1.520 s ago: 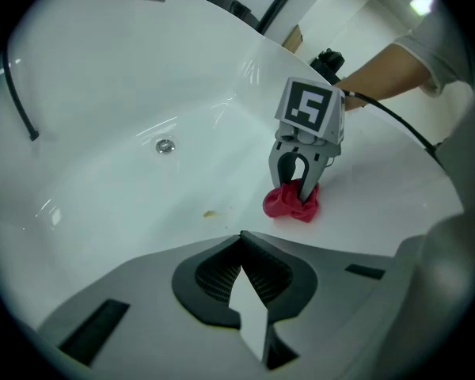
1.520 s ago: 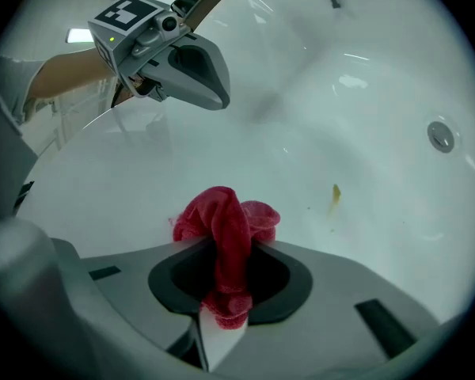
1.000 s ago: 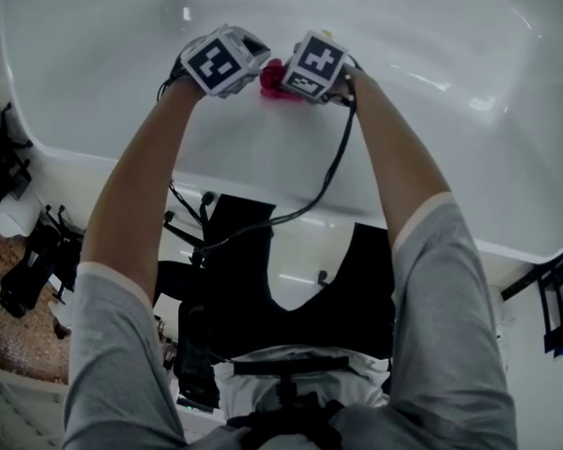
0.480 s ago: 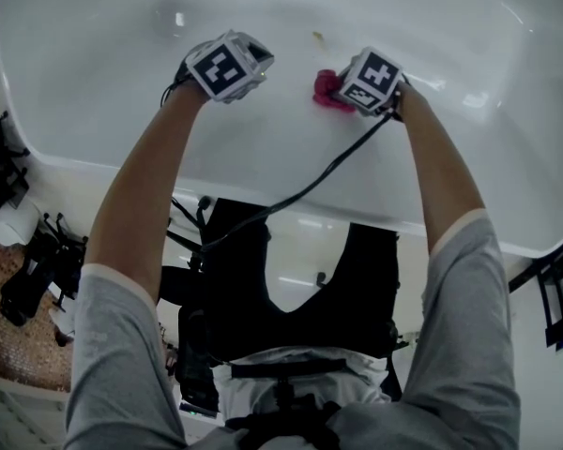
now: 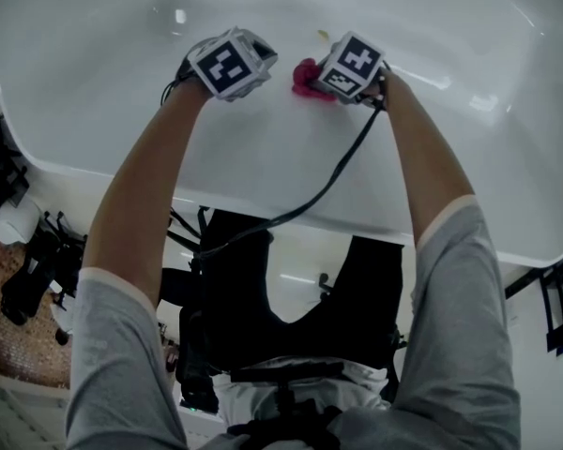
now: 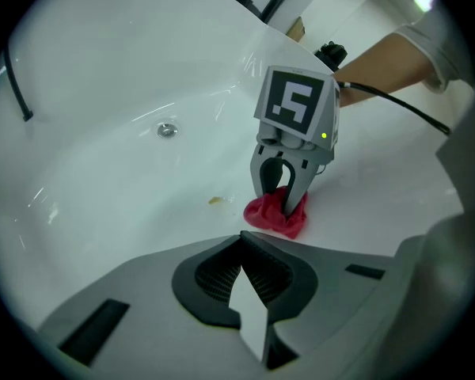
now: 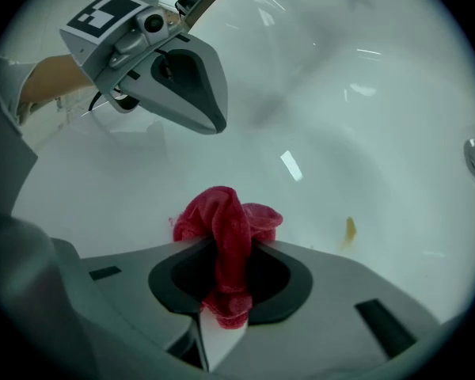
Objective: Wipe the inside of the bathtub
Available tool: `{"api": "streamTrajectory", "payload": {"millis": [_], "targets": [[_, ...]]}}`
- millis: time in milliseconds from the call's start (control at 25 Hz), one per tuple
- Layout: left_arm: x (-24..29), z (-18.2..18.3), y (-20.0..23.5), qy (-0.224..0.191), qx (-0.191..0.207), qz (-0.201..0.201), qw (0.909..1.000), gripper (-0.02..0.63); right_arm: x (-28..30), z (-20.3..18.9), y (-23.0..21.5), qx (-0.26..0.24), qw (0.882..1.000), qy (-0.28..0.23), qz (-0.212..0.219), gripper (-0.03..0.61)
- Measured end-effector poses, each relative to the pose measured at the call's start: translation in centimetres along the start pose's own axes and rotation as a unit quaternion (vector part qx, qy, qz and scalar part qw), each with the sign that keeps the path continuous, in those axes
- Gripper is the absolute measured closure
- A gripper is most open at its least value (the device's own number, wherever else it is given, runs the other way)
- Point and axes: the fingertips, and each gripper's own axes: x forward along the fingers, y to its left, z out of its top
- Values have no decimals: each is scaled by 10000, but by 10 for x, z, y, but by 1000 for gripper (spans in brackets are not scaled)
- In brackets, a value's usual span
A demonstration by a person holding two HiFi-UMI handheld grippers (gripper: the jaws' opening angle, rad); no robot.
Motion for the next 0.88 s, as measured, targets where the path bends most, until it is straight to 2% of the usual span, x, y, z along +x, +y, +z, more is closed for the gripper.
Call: {"api": "streamTrajectory", "payload": {"millis": [160,320,440,720,880], "targets": [[8,-8,9,25,-50,-39,10000,609,23,32,-3,-159,9997,-151,56,483],[18,-6,10,43,-35,-142,9999,609,23,36,-5,-190,9991,-351,147,483],[28,5,4,22,41,-217,9998,609,15,13,-13,-129,9996,-234,116,483],[38,18,-3,36,131,-339,9993,609,-11,-66,-42,65,9982,577,-153,483],[44,24,-5,-16,229,-353,9991,609,-17,-85,-48,231,9975,643,-196,483]]}}
